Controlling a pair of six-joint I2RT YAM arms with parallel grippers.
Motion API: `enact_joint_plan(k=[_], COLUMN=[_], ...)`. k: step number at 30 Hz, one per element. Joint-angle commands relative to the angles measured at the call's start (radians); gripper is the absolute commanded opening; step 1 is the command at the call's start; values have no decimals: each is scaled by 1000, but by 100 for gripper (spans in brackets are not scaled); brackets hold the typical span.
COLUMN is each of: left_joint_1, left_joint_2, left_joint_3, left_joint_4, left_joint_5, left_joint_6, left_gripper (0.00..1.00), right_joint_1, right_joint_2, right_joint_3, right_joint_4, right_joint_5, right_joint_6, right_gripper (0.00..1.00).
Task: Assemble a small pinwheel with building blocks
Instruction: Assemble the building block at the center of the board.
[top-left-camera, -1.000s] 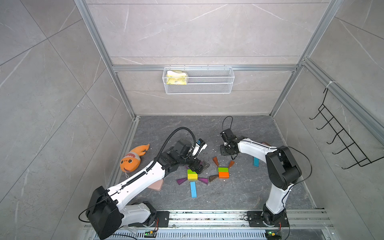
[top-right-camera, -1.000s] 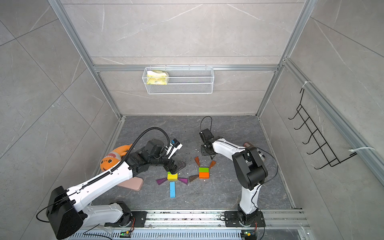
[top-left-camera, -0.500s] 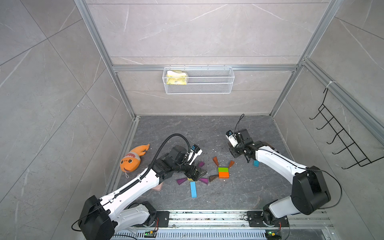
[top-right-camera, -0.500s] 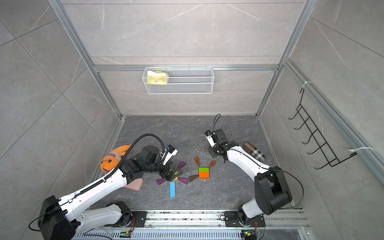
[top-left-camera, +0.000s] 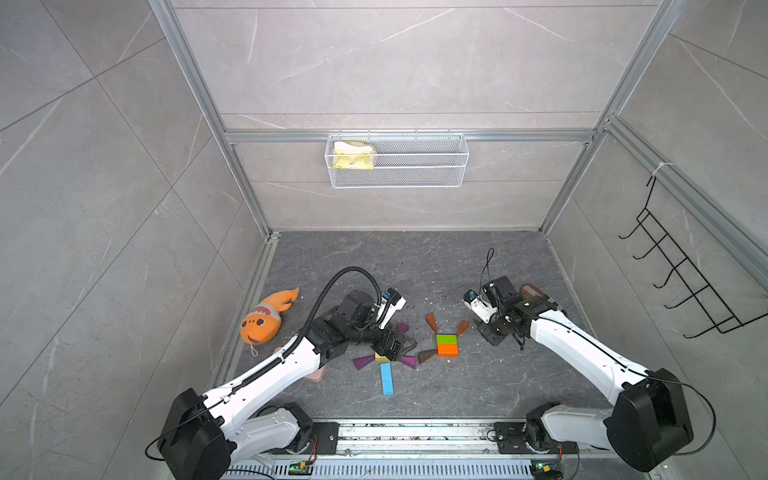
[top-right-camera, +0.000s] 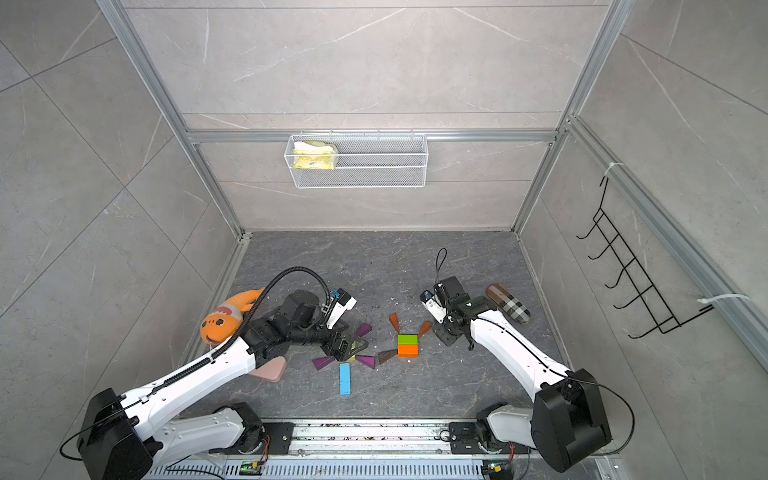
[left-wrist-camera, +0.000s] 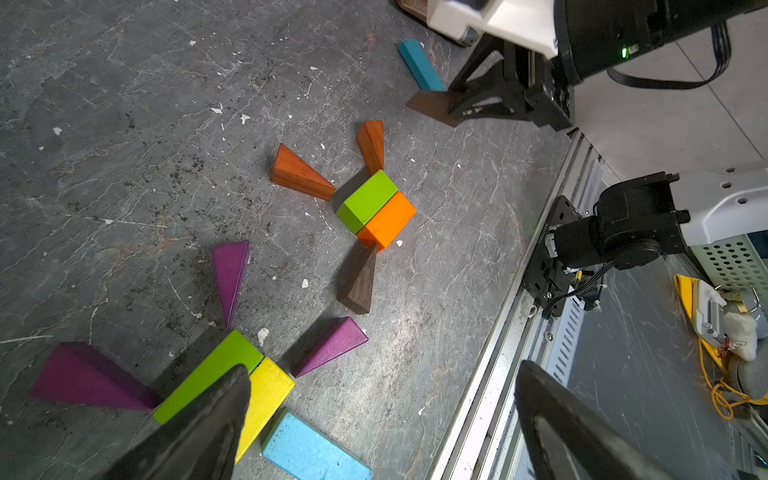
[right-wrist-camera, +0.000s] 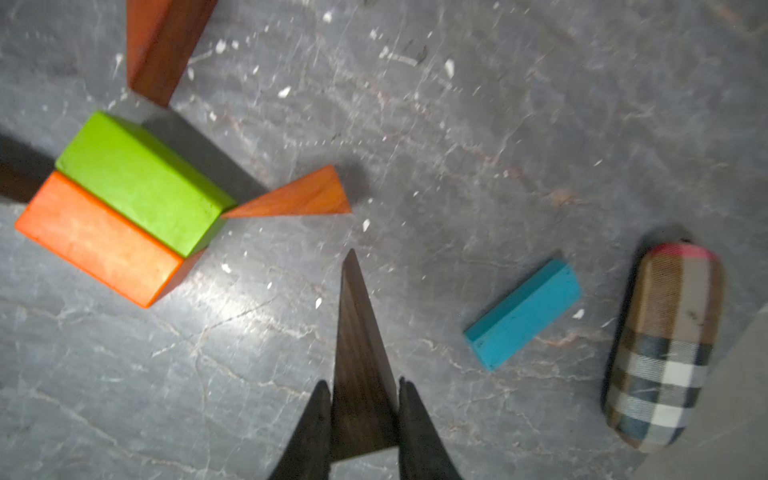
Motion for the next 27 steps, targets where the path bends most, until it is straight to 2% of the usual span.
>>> enact_joint_plan(k=[1,8,16,22,27], left_joint_1=[6,14,17,17,17], left_joint_2=[-21,0,46,16,-3], left_joint_3=[13,8,34,28,23], left_joint_4=[41,64,82,65,43], left_joint_5=[-1,-17,-9,45,48], left_joint_6=[-13,-13,-32,-27,-20], left_gripper=[100,100,100,100,100], right_joint_1=[1,48,111,129,160], right_joint_2=[-19,37,60,130,163], right_joint_3=[-8,-9,-55,-48,-62], right_joint_4=[-96,-108,-77,-62,-46], right_joint_5=[-64,-90,-44,-47,-27], right_joint_6=[-19,-35,-37,-14,-13], right_gripper=[16,17,16,16,16])
